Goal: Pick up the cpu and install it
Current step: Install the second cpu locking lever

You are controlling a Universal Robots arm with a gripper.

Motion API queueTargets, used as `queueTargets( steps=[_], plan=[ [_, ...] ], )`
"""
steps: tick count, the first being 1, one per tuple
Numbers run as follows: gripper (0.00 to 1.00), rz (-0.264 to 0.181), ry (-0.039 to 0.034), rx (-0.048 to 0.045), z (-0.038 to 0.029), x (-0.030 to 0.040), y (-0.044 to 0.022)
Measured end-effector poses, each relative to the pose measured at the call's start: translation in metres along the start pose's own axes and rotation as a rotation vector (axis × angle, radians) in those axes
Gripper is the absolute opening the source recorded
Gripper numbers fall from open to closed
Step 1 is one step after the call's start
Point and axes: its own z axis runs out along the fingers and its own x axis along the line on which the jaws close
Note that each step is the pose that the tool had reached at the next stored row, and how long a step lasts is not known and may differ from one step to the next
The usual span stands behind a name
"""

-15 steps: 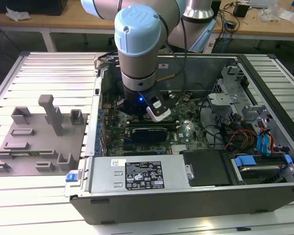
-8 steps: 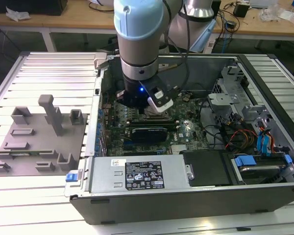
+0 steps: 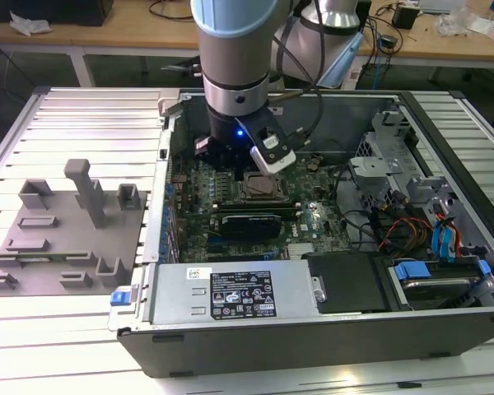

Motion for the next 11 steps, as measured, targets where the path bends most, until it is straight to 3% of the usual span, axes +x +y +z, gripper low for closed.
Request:
queueTargets(
  steps=[8,11],
  plan=[
    [0.11,0.013,-0.0019,0.0071,0.0013,-0.0203,-0.0013],
    [0.11,0.036,-0.0036,0.0566,0.0015,-0.0238,-0.0015]
  ],
)
